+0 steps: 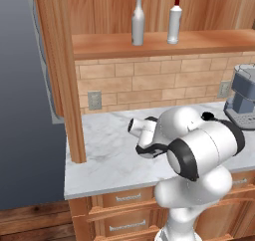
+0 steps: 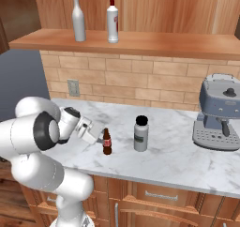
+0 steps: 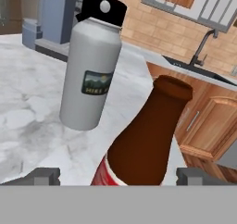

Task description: Sort all alcoholic drinks to one cabinet, and non-alcoholic drinks to the other.

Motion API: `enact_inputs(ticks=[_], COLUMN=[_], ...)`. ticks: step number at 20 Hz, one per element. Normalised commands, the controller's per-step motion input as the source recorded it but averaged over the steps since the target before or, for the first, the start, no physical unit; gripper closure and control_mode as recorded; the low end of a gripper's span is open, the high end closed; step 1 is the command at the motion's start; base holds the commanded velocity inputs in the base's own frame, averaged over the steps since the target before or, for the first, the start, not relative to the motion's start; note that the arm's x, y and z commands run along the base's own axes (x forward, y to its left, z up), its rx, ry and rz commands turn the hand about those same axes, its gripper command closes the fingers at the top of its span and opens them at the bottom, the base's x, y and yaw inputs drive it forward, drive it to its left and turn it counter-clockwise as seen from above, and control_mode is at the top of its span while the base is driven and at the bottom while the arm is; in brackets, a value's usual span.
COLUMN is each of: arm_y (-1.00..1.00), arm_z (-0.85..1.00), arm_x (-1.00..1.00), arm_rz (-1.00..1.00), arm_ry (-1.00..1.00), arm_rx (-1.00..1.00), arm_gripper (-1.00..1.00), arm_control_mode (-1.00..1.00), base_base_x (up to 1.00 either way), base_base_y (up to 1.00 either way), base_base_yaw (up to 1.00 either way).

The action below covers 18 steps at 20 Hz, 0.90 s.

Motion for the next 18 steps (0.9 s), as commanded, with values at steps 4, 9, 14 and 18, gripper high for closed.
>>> enact_inputs(ticks=[4,9,14,18], arm_y=[-0.07,-0.08,-0.04,-0.02], arm_z=[-0.09,-0.05,-0.03,-0.08], arm_x=[0.0,0.0,0.0,0.0], arm_rz=[0.0,0.0,0.0,0.0], arm_ry=[0.0,-0.03,-0.05,-0.03], arm_rx=[0.0,-0.05,-0.09,-0.08], arm_gripper=[-1.0,-1.0,-1.0,-1.0], arm_control_mode=[-1.0,-1.0,-1.0,-1.0], base_base_x=[0.0,0.0,0.0,0.0], base_base_y=[0.0,0.0,0.0,0.0], base_base_yaw=[0.0,0.0,0.0,0.0])
